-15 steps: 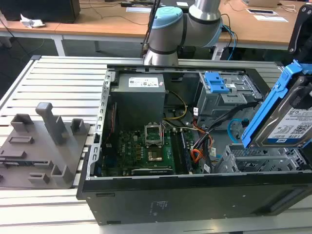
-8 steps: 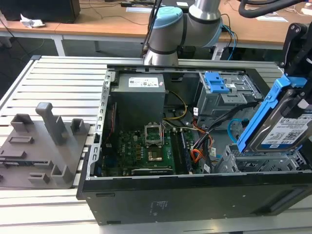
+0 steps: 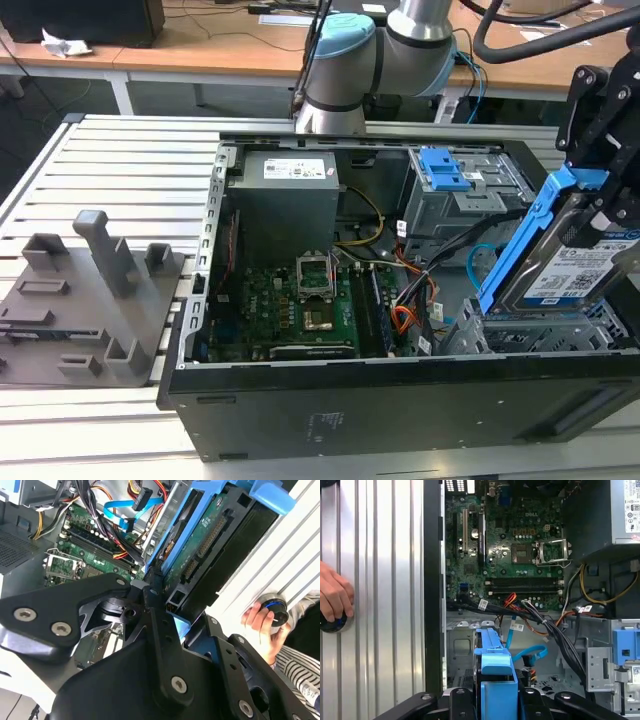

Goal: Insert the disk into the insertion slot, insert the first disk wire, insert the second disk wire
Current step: 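Insert the disk into the insertion slot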

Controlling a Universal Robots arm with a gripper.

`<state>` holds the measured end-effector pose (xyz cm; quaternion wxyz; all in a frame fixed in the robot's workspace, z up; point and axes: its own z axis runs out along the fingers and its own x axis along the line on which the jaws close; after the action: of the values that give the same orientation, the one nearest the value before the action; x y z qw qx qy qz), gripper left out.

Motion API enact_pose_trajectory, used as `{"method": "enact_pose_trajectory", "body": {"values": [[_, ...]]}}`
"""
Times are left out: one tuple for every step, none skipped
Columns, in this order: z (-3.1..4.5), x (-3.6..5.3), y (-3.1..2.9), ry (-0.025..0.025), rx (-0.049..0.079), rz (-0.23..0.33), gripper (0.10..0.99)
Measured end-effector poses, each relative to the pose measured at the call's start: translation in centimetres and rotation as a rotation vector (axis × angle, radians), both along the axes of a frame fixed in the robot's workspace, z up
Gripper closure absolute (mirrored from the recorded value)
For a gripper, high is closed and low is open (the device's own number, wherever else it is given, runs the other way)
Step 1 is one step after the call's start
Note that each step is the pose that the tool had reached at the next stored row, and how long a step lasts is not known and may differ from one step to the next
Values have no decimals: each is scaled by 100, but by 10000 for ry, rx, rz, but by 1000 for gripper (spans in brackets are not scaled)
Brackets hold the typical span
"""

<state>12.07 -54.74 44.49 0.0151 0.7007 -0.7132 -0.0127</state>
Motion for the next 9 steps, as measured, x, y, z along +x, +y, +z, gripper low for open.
{"method": "enact_pose_trajectory", "body": {"values": [[-19,0,5,0,1,0,722],[-31,0,6,0,1,0,722],[-44,0,6,0,-1,0,722],[-57,0,6,0,-2,0,722],[-68,0,6,0,-1,0,722],[-86,0,6,0,1,0,722],[-97,0,6,0,0,1,722],[-120,0,6,0,1,0,722],[-135,0,6,0,1,-1,722]]}}
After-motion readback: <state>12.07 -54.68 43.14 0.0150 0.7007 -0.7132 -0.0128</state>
